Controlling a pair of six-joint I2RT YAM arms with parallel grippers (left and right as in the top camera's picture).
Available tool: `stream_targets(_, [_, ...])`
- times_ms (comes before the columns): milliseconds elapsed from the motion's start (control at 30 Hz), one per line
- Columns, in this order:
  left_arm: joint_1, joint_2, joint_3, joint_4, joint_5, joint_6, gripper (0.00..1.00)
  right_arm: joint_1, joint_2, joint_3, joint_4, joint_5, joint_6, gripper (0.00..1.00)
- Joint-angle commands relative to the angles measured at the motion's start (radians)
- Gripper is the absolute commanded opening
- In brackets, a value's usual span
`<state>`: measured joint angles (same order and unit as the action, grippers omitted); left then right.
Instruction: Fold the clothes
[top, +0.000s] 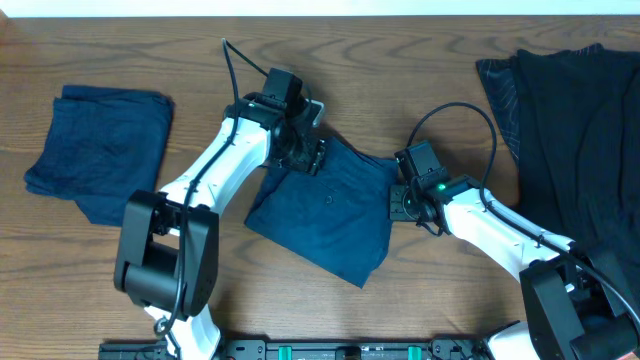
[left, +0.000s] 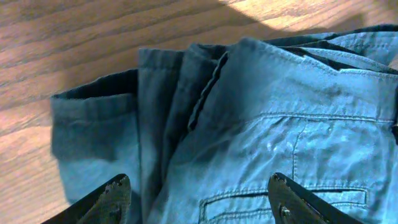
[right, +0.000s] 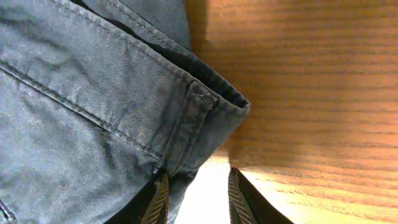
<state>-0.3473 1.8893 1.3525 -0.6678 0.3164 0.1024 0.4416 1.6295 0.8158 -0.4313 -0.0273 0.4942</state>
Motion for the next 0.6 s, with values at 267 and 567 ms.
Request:
stream_targets(267, [0.002,0.072,-0.002,0.046,0.012,0.018,0.72,-0.012,0.012,-0.009,0.072,0.000,0.029,0.30])
stream_targets(567, [0.001,0.072,-0.002,0.031,0.012,0.017,0.45,-0.012,0.012,-0.009,0.087,-0.034,0.030,0.36])
